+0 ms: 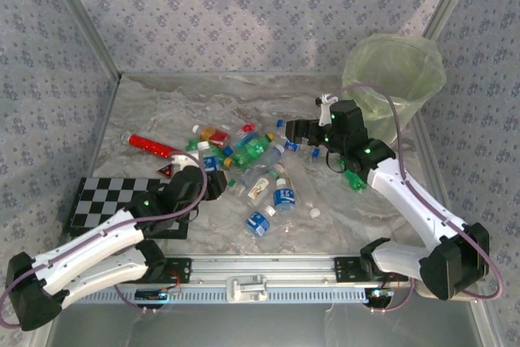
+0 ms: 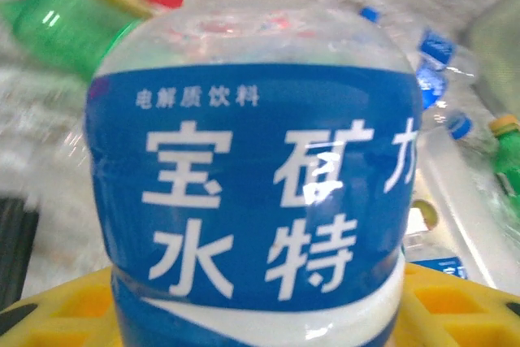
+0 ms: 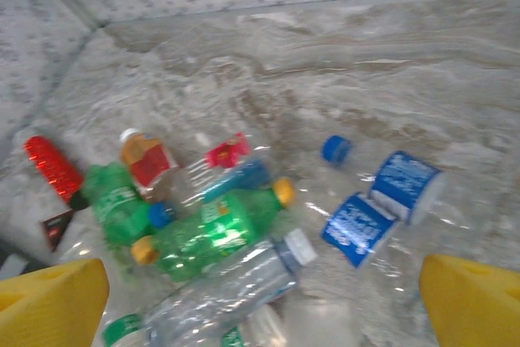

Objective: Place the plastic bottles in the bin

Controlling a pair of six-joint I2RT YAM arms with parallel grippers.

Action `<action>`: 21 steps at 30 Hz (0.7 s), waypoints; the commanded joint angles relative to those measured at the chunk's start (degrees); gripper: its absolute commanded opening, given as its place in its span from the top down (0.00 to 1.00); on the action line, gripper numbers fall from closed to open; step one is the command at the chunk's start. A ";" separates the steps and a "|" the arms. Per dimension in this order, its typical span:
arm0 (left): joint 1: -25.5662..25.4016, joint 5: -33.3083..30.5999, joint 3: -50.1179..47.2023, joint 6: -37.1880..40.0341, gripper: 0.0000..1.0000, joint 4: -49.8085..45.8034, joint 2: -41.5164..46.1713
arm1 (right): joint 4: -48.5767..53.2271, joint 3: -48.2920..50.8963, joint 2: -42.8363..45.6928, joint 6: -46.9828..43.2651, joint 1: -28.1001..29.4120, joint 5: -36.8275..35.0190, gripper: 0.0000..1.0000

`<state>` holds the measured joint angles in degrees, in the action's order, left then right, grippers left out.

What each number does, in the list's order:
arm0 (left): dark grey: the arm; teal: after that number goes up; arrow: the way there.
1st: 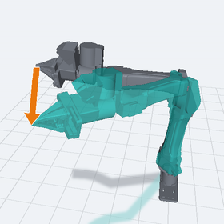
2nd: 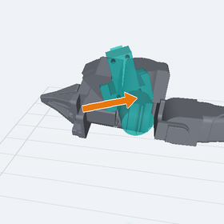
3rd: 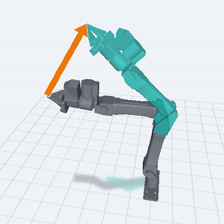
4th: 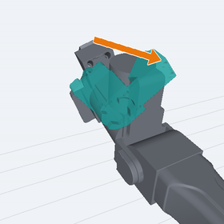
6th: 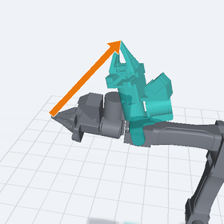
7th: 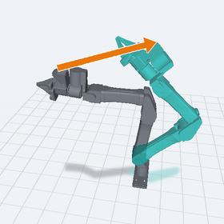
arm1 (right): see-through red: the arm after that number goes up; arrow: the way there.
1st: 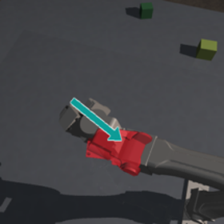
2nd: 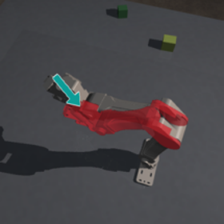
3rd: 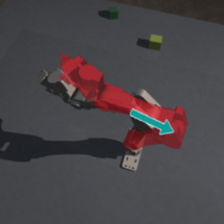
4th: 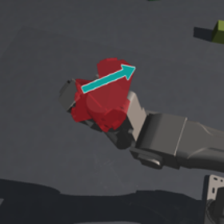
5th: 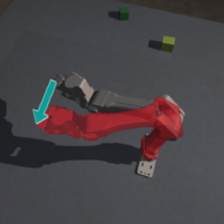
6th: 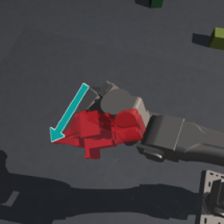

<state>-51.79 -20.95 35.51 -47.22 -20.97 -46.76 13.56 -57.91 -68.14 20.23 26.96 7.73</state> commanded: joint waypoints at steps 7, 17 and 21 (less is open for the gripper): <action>-0.09 8.81 5.29 23.80 0.46 24.98 -8.23 | -10.37 -2.73 -2.71 5.00 1.54 23.70 0.04; 0.48 18.31 11.98 27.33 0.47 30.48 -19.10 | -13.84 -2.66 -5.66 6.29 5.23 27.31 0.12; 0.55 20.01 13.13 27.31 0.46 32.29 -21.26 | -14.53 -2.42 -6.13 6.51 5.94 27.86 0.12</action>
<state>-51.44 -4.16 45.80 -21.54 7.14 -67.26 0.84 -58.81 -73.73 26.06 32.27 33.41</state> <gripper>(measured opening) 0.553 0.878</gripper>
